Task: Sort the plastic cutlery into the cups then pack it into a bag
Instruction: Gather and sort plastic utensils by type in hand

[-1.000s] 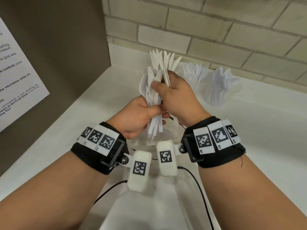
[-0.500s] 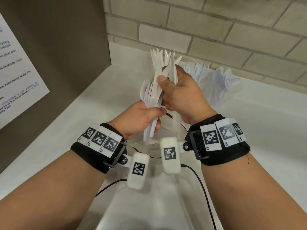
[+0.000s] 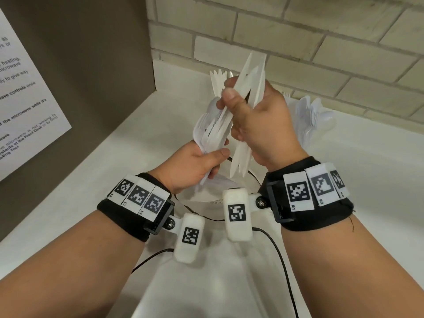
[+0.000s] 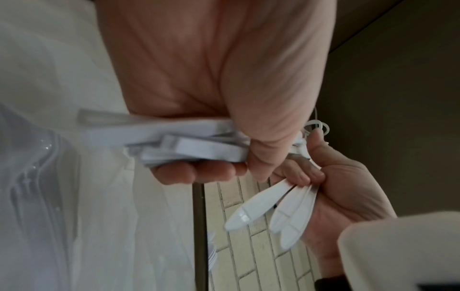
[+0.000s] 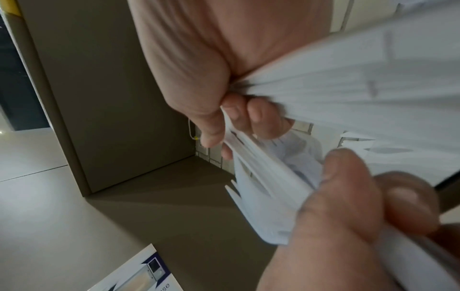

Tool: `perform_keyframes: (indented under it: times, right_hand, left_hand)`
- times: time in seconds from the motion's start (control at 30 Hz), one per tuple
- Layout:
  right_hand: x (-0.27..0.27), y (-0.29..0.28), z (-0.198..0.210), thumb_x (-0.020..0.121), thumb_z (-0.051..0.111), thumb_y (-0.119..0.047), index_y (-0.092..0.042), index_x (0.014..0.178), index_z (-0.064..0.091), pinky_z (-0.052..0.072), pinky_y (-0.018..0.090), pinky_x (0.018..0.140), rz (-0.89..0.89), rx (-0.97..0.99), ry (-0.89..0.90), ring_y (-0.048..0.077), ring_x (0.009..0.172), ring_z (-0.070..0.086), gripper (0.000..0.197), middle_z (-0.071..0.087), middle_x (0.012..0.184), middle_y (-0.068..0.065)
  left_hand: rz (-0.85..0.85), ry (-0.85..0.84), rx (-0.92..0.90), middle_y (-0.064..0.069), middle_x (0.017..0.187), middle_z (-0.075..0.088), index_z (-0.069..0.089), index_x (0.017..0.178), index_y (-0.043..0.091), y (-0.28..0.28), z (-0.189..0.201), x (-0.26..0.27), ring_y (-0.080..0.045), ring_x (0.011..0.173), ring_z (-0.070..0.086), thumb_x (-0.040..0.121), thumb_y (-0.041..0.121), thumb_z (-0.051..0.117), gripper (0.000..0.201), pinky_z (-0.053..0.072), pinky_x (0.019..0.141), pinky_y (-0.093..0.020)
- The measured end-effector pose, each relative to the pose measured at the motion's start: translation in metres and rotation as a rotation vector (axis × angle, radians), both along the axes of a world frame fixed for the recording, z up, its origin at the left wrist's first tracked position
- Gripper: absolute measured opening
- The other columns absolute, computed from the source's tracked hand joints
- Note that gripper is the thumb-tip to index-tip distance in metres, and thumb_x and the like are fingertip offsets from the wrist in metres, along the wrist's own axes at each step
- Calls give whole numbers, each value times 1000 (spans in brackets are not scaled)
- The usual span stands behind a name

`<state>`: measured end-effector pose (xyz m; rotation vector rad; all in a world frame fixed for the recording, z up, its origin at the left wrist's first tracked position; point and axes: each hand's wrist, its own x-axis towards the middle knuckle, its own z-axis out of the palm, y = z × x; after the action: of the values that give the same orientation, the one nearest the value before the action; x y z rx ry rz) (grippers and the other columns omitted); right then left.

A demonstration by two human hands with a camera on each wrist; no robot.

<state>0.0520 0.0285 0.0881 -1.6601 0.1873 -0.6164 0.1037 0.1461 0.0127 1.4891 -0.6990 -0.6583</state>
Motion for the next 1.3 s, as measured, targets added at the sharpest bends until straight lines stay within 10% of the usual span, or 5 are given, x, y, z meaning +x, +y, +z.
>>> perform_keyframes:
  times: [0.63,0.8,0.97,1.13,1.3]
  right_hand:
    - [113,-82,30,102,36,-21,-16,99,52,48,35,63,-278,72,-281,23,58,49,18,46,67,5]
    - [154,-89,1,101,40,-17,-15,102,53,49,22,59,-292,44,-215,22,67,45,13,44,73,5]
    - [169,-103,-38,97,52,-23,-21,97,57,55,32,72,-306,85,-18,19,69,57,6,57,69,0]
    - [166,-110,-47,86,70,-24,-22,116,54,46,28,96,-311,18,181,10,102,57,34,58,90,-16]
    - [161,-108,-38,88,67,-25,-12,135,50,40,29,107,-326,-122,240,15,127,49,51,53,138,5]
  left_hand:
    - [193,361,-43,1,70,47,57,88,15,5,6,36,-11,58,48,96,24,54,12,54,81,-42]
    - [153,535,-180,2,65,47,54,80,17,1,14,52,-11,49,41,94,25,56,16,46,49,-29]
    - [89,513,-200,2,63,42,48,77,16,0,12,57,-10,47,36,93,27,55,21,36,44,-25]
    - [74,520,-189,2,64,42,48,79,15,-1,8,54,-10,47,36,91,29,56,20,36,45,-24]
    - [56,537,-194,2,64,42,48,78,16,-1,9,50,-10,47,37,86,31,59,20,36,45,-25]
